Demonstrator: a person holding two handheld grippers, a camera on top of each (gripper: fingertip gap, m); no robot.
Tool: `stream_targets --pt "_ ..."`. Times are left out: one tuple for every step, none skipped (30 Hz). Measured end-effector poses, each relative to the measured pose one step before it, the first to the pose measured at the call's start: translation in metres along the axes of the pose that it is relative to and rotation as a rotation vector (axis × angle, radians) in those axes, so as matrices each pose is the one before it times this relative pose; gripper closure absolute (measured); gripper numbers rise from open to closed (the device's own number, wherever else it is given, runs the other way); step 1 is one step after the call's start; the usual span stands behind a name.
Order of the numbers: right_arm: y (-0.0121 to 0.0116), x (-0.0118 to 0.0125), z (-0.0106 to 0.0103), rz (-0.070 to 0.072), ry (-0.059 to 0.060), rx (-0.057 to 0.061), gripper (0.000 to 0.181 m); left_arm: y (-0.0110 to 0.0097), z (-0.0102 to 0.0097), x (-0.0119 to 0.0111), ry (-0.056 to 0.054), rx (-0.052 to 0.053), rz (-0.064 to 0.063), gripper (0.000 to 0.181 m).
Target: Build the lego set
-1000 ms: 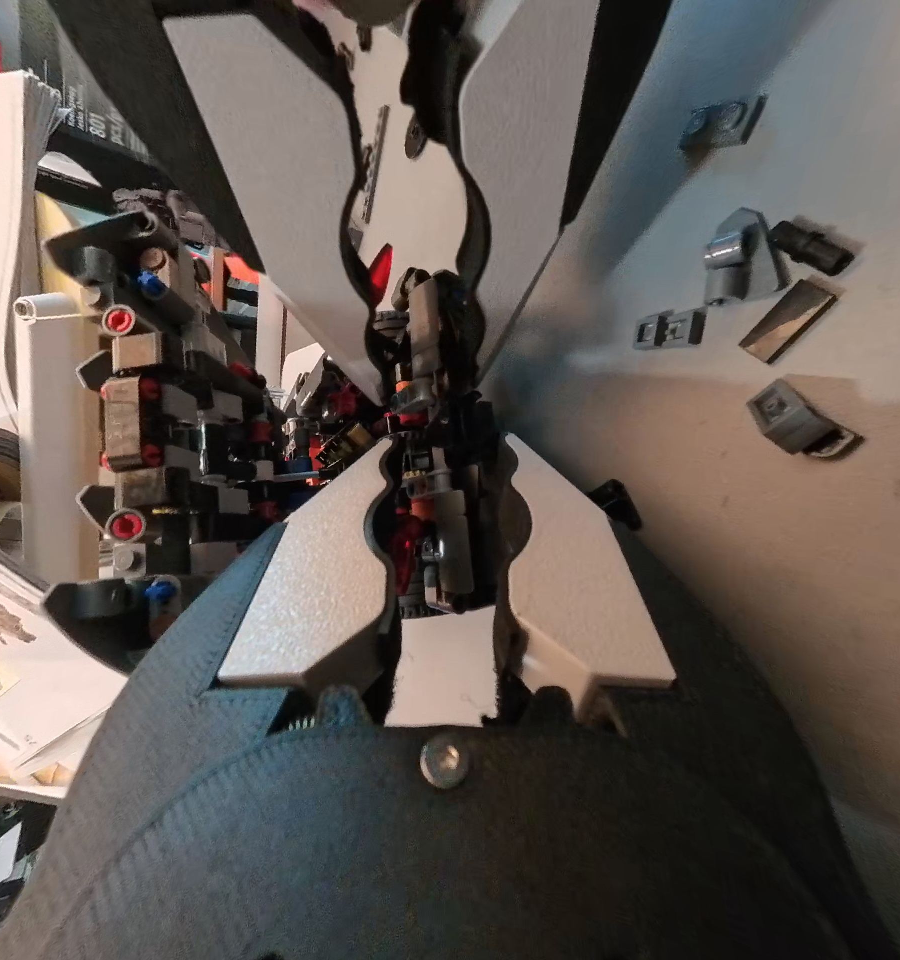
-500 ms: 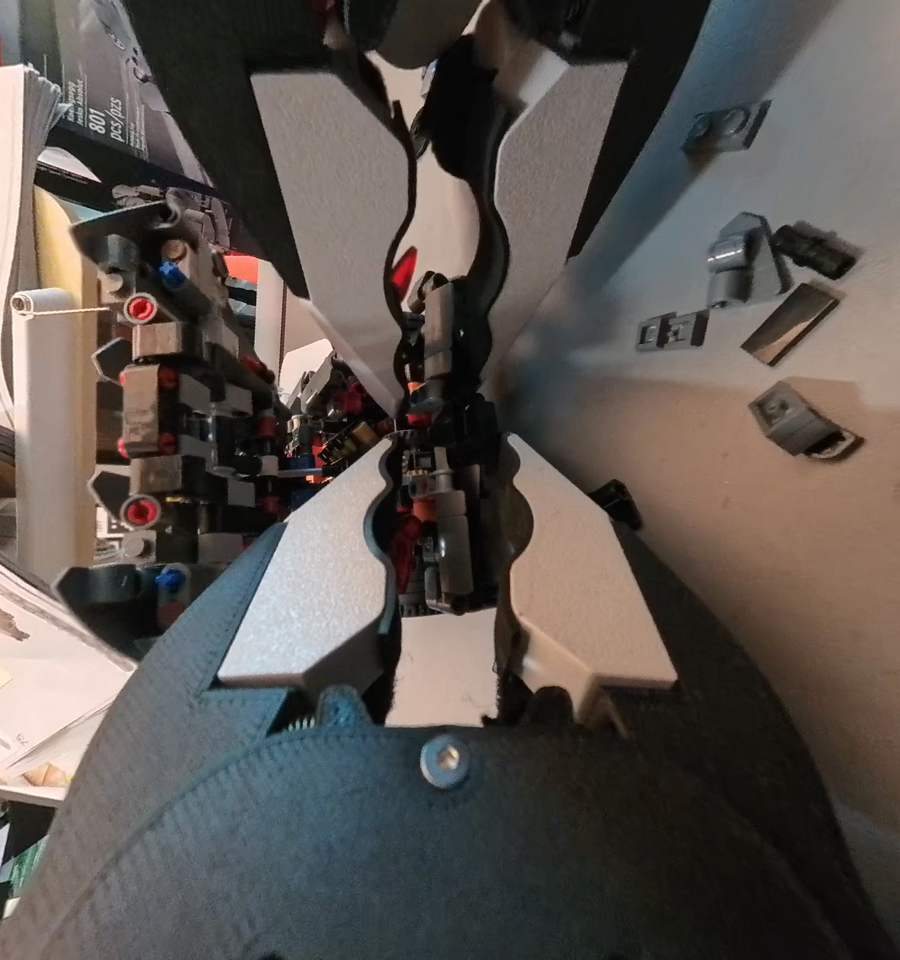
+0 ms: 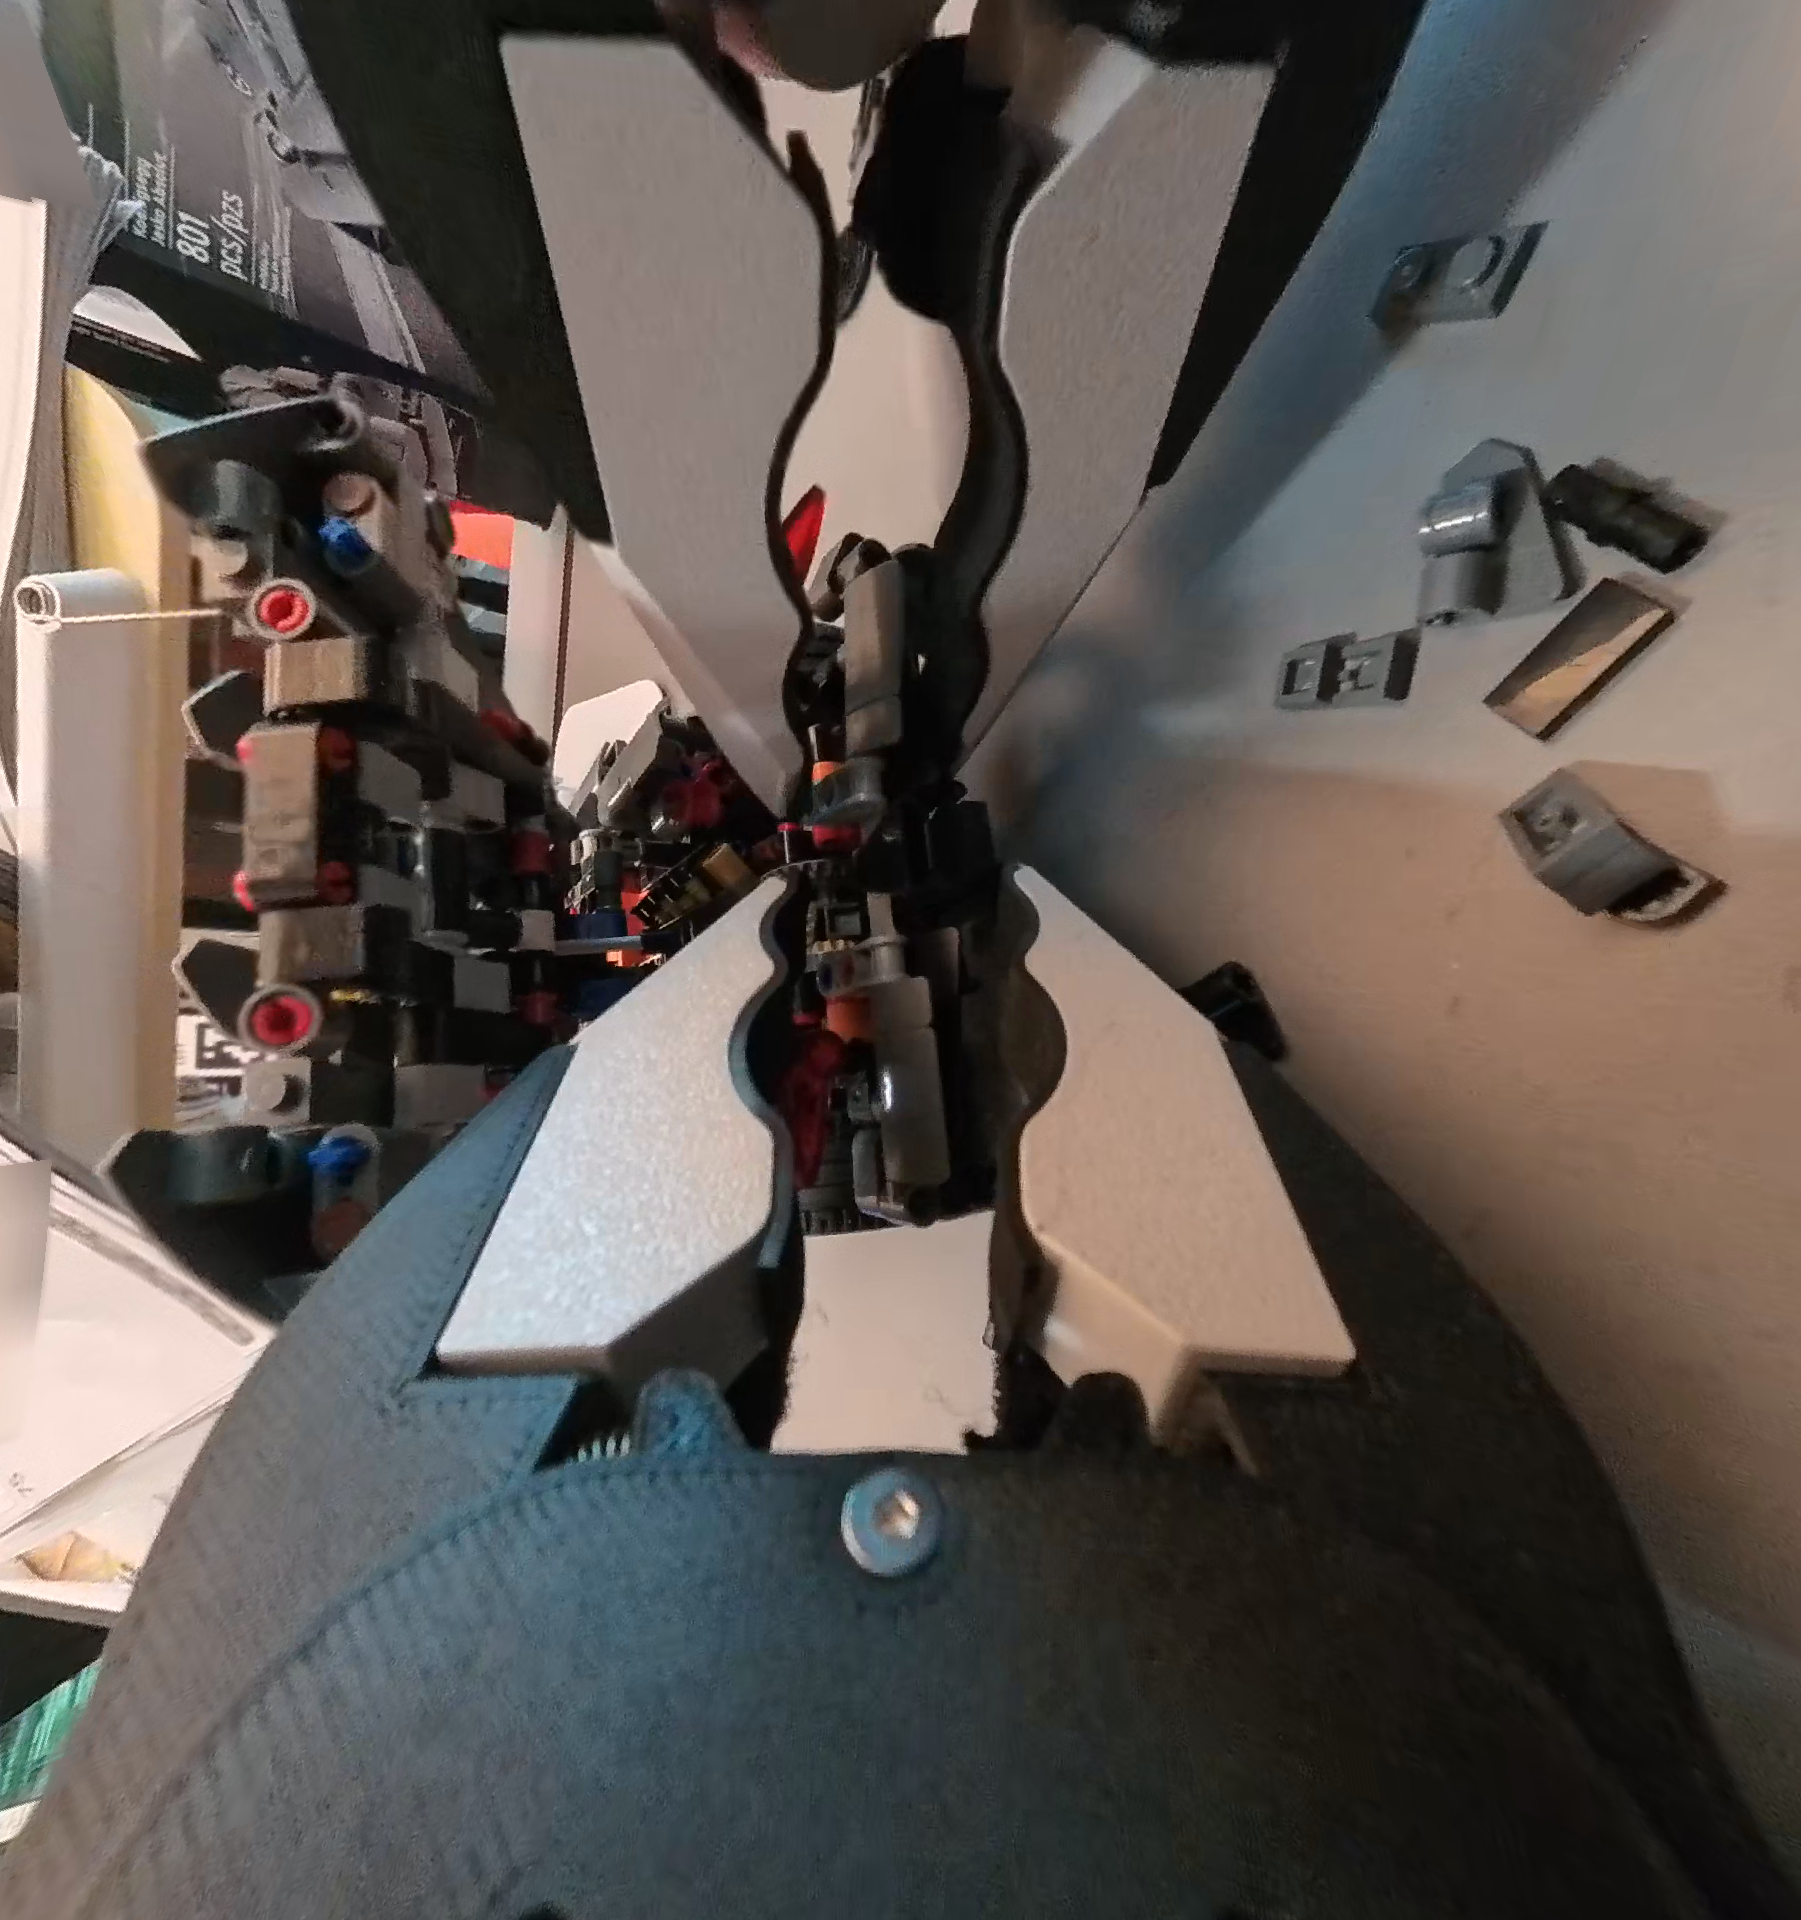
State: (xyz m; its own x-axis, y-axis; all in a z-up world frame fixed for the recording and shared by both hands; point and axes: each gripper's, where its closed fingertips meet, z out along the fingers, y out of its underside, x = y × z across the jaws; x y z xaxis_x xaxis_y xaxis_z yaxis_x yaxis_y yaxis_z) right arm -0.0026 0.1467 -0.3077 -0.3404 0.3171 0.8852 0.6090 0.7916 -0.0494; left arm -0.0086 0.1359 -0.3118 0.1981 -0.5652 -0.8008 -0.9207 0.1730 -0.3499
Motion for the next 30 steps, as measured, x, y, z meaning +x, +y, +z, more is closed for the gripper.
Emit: stream_targets --pt "-0.00031 0.00057 -0.00087 -0.0042 0.0070 0.0002 0.160 0.00003 -0.00013 -0.00017 -0.0001 -0.0001 -0.0004 0.149" --pt "-0.00042 -0.00038 -0.00039 -0.0036 0.0038 0.0013 0.162 0.00001 -0.00007 -0.00012 0.0013 0.0005 -0.0025 0.149" --pt "-0.00025 -0.00085 0.00008 -0.0050 0.0023 0.0029 0.163 0.00031 0.00015 0.00030 0.0017 -0.0015 -0.0002 0.148" --pt "-0.00019 -0.00060 0.00043 -0.0012 -0.0004 0.0016 0.163 0.00019 0.00013 0.00013 -0.0001 -0.0023 0.0033 0.148" --pt "-0.00016 -0.00027 0.00041 0.0025 -0.0049 -0.0023 0.163 0.00026 -0.00009 0.00012 0.0000 -0.0015 0.0014 0.148" --pt "-0.00016 -0.00011 0.00027 0.0002 -0.0054 -0.0028 0.163 0.00014 -0.00007 -0.00005 0.0013 -0.0002 -0.0022 0.148" --pt "-0.00011 -0.00011 0.00033 0.0015 -0.0056 -0.0017 0.164 0.00019 0.00006 0.00005 0.0017 -0.0002 -0.0025 0.148" --pt "0.00000 -0.00008 0.00014 0.0021 -0.0053 -0.0016 0.164 0.00005 -0.00002 0.00003 0.0002 -0.0004 -0.0001 0.148" --pt "0.00025 -0.00001 0.00008 -0.0008 -0.0036 -0.0011 0.164 -0.00014 -0.00016 -0.00001 -0.0014 -0.0004 0.0016 0.148" --pt "0.00027 0.00002 0.00008 0.0028 -0.0050 -0.0021 0.165 -0.00026 0.00008 -0.00001 -0.0009 0.0007 0.0009 0.149" --pt "-0.00006 0.00005 0.00015 0.0042 -0.0065 -0.0045 0.166 0.00000 -0.00003 0.00022 0.0006 -0.0005 0.0004 0.149" --pt "0.00015 -0.00005 -0.00001 -0.0025 -0.0054 -0.0053 0.166 -0.00006 -0.00006 0.00002 -0.0003 0.0003 -0.0002 0.149" --pt "0.00002 -0.00003 0.00000 -0.0009 -0.0056 -0.0034 0.166 -0.00021 -0.00010 -0.00006 0.0000 0.0015 -0.0009 0.149" --pt "-0.00002 -0.00021 0.00016 0.0027 -0.0059 -0.0006 0.166 -0.00005 -0.00002 -0.00001 -0.0009 -0.0008 0.0009 0.149" --pt "-0.00008 -0.00004 0.00011 -0.0016 -0.0051 -0.0012 0.166 -0.00006 0.00004 0.00006 -0.0009 0.0003 0.0028 0.149" --pt "0.00004 -0.00013 0.00010 -0.0001 -0.0038 -0.0030 0.166 -0.00010 0.00004 0.00017 0.0010 0.0001 -0.0002 0.149" --pt "-0.00009 -0.00012 0.00030 -0.0001 -0.0002 -0.0021 0.166 0.00016 0.00019 0.00009 0.0013 -0.0008 -0.0013 0.149" --pt "0.00004 -0.00004 -0.00008 -0.0034 0.0000 0.0001 0.166 0.00012 -0.00003 0.00002 0.0005 0.0005 0.0001 0.149" --pt "0.00015 0.00015 -0.00045 0.0022 -0.0048 0.0012 0.166 -0.00050 -0.00016 -0.00003 -0.0002 0.0020 0.0006 0.149" --pt "0.00000 0.00041 -0.00034 0.0081 -0.0046 0.0043 0.164 -0.00023 -0.00011 -0.00023 -0.0009 0.0010 0.0001 0.149" --pt "-0.00043 0.00013 -0.00030 0.0055 0.0004 0.0114 0.163 0.00004 -0.00024 -0.00032 0.0002 0.0013 -0.0006 0.149" --pt "-0.00023 0.00058 -0.00097 -0.0034 0.0077 0.0112 0.162 -0.00012 -0.00025 -0.00017 0.0021 0.0054 -0.0009 0.149" --pt "0.00045 0.00195 -0.00224 -0.0077 0.0148 0.0024 0.152 0.00002 -0.00002 0.00002 0.0040 0.0022 -0.0019 0.148" --pt "0.00063 0.00159 -0.00274 0.0021 0.0053 -0.0033 0.149 0.00185 0.00075 0.00054 0.0074 -0.0125 -0.0044 0.145" --pt "-0.00054 0.00059 -0.00281 0.0119 -0.0040 0.0027 0.148 0.00076 -0.00037 -0.00005 0.0034 -0.0032 -0.0040 0.143" --pt "-0.00109 0.00094 -0.00257 0.0049 0.0012 0.0078 0.147 -0.00238 -0.00259 -0.00019 0.0061 0.0172 -0.0071 0.141" --pt "0.00022 0.00070 -0.00180 -0.0028 0.0018 0.0005 0.146 -0.00167 -0.00241 0.00105 0.0164 0.0059 -0.0150 0.139" --pt "0.00075 -0.00096 -0.00103 -0.0005 -0.0091 -0.0036 0.148 0.00057 -0.00105 0.00283 0.0209 -0.0101 -0.0143 0.132" --pt "-0.00075 -0.00262 -0.00147 -0.0038 -0.0156 0.0088 0.152 0.00226 -0.00007 0.00328 0.0147 -0.0148 -0.0082 0.130" --pt "-0.00248 -0.00273 -0.00203 -0.0046 -0.0123 0.0246 0.155 0.00029 -0.00088 0.00095 -0.0044 0.0041 0.0030 0.131"
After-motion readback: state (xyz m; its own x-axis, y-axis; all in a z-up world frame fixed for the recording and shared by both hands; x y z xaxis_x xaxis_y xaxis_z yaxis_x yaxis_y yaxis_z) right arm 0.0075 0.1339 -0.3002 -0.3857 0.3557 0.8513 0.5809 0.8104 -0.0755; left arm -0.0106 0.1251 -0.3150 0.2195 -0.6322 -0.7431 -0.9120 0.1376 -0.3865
